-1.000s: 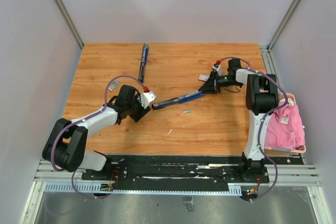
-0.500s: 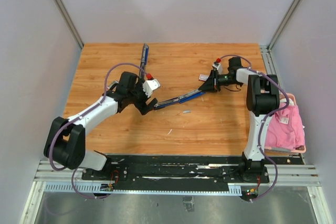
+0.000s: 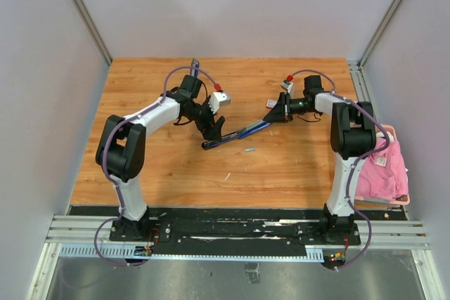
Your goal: Unload the staples from the stapler
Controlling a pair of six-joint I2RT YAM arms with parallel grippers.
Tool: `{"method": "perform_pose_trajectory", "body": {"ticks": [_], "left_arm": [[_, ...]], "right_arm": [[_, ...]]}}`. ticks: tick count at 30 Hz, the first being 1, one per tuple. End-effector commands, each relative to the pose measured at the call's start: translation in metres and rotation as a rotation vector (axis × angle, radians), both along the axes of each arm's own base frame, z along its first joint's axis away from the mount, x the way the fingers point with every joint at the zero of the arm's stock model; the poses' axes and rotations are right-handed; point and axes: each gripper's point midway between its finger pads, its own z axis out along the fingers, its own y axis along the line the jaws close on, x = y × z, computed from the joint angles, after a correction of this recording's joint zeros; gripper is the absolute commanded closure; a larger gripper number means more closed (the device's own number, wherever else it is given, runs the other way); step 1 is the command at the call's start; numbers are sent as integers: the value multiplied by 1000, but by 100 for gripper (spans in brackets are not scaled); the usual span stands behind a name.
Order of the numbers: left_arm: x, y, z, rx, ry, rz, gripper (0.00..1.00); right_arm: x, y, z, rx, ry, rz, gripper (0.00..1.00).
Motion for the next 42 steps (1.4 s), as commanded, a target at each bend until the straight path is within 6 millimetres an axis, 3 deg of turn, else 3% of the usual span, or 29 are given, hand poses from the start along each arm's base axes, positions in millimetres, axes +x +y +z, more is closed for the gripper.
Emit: {"method": "perform_pose_trajectory", "body": {"ticks": [1,6,14,28,32,42], "left_arm": [[-8,-17,14,-91,74,-84,8],[-8,-26,9,-115,146,-118,10],[-4,-31,-3,-114,182,-114,12],[1,-40,-10,-136,221,-145,12],[0,-41,-7,-142,222,-166,12],[-3,-54,7,-227,270,-243,15]], "right_arm": [[-6,11,37,90,-111,51,100],[-8,13,43,101,-127,57,99],[-8,14,34,126,-79,63,99],[-16,18,74,189,-207,106,100],[-20,18,91,207,-253,122,100],[-32,24,105,248,-274,175,100]]}}
